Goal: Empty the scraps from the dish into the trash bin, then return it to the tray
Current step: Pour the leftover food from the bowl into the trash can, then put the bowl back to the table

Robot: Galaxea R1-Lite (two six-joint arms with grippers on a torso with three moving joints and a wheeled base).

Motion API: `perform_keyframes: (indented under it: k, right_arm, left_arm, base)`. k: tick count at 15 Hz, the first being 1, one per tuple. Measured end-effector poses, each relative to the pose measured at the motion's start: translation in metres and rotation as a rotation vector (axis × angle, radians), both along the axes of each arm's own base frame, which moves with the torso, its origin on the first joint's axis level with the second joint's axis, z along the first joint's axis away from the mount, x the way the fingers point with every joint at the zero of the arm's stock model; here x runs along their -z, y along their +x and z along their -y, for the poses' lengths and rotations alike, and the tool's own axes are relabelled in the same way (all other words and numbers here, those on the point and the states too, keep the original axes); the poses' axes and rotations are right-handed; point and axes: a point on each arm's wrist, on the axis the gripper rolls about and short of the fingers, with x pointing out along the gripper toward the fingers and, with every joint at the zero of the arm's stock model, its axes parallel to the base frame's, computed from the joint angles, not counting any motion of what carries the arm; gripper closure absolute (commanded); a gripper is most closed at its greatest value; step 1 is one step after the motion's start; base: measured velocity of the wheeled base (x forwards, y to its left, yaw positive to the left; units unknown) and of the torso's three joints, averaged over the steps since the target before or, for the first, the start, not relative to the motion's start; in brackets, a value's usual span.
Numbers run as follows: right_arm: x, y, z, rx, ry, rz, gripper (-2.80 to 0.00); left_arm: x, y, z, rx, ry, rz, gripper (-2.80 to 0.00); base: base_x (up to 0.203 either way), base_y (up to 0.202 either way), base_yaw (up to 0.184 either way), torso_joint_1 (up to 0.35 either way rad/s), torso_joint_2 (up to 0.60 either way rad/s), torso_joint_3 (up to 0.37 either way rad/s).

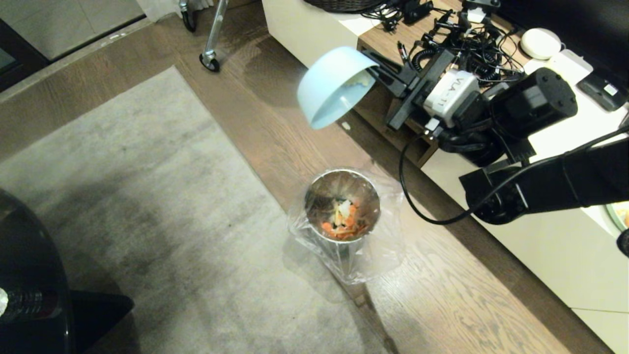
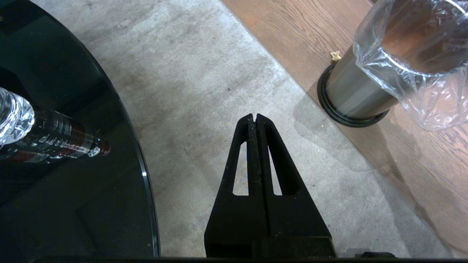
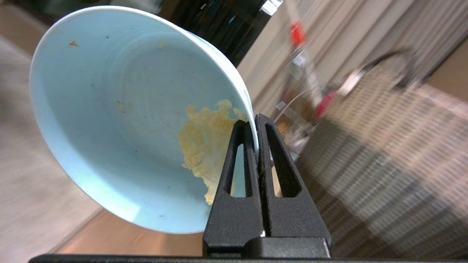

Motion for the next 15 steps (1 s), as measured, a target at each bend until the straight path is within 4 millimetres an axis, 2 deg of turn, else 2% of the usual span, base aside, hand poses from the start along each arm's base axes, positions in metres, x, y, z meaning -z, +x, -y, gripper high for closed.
perform_keyframes:
  k: [4, 7, 9, 11, 15]
  right_arm:
    - [0.011, -0.004, 0.003, 0.000, -0.023, -0.048, 0.00]
    - [0.035, -0.003, 0.007, 0.014, -0.058, -0.149, 0.00]
    - [0.058, 0.002, 0.015, 0.084, -0.042, -0.269, 0.00]
    - [0.077, 0.005, 0.021, 0.204, 0.058, -0.440, 0.00]
    - [0.101, 0.008, 0.031, 0.449, 0.292, -0.680, 0.00]
  left_arm:
    - [0.000, 0.000, 0.000, 0.000, 0.000, 0.000, 0.00]
    - [0.000, 0.000, 0.000, 0.000, 0.000, 0.000, 0.00]
    - [0.000, 0.000, 0.000, 0.000, 0.000, 0.000, 0.00]
    - [0.000, 0.000, 0.000, 0.001, 0.000, 0.000, 0.00]
    - [0.000, 0.000, 0.000, 0.000, 0.000, 0.000, 0.00]
  base:
    - [0.000, 0.000, 0.000, 0.000, 0.00, 0.000]
    - [0.000, 0.000, 0.000, 0.000, 0.00, 0.000]
    - [0.000, 0.000, 0.000, 0.000, 0.00, 0.000]
    - [0.000, 0.000, 0.000, 0.000, 0.00, 0.000]
    - [0.000, 0.000, 0.000, 0.000, 0.00, 0.000]
